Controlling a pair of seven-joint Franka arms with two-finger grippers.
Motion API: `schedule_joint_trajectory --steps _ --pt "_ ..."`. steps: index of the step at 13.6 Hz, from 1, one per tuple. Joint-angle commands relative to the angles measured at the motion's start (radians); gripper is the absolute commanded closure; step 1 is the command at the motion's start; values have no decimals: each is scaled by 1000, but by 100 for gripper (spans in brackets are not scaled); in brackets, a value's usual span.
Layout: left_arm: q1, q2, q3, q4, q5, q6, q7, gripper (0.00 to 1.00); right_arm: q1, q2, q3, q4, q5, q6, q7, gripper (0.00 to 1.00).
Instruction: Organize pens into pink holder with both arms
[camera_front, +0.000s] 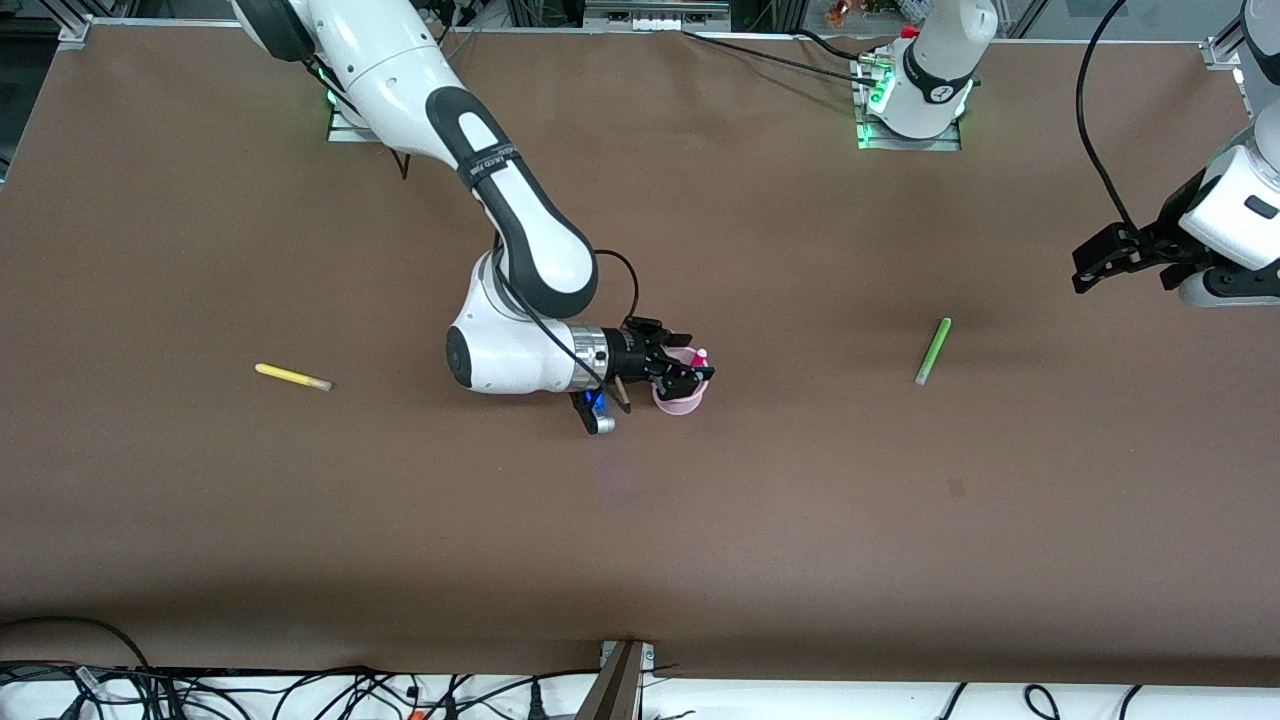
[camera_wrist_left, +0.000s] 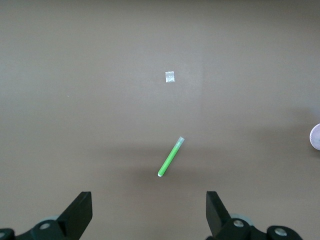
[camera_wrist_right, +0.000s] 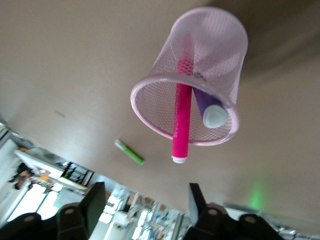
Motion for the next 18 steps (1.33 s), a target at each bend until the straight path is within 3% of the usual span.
schedule_joint_trajectory --steps 1,2,3,6,8,10,12,14,16,18 --pt "-4 -5 -8 13 16 -17 -13 0 0 -99 0 -15 -264 -17 -2 0" --pt "-6 -5 -8 13 16 -17 -13 0 -2 -138 -4 -20 -387 -17 -9 0" --pt "-6 -5 -9 13 16 -17 -13 0 -6 -164 -33 -21 -457 -20 -14 0" --pt "-6 -6 -12 14 16 -17 -13 0 -9 -247 -131 -58 -468 -94 -55 0" --pt "-6 -6 -12 14 14 -17 -13 0 -8 -319 -222 -70 -477 -276 -174 0" --pt "-6 -6 -12 22 14 -20 -15 0 -8 -408 -315 -95 -582 -419 -328 0" --pt "-6 -6 -12 22 13 -26 -15 0 -14 -526 -348 -176 -698 -487 -454 0" --pt "-6 -6 -11 22 13 -27 -13 0 -44 -673 -323 -315 -837 -483 -526 0" --pt "-6 -6 -12 22 13 -27 -13 0 -142 -768 -220 -378 -965 -489 -615 0" --pt "-6 -6 -12 22 13 -27 -13 0 -282 -805 -118 -392 -979 -504 -653 0"
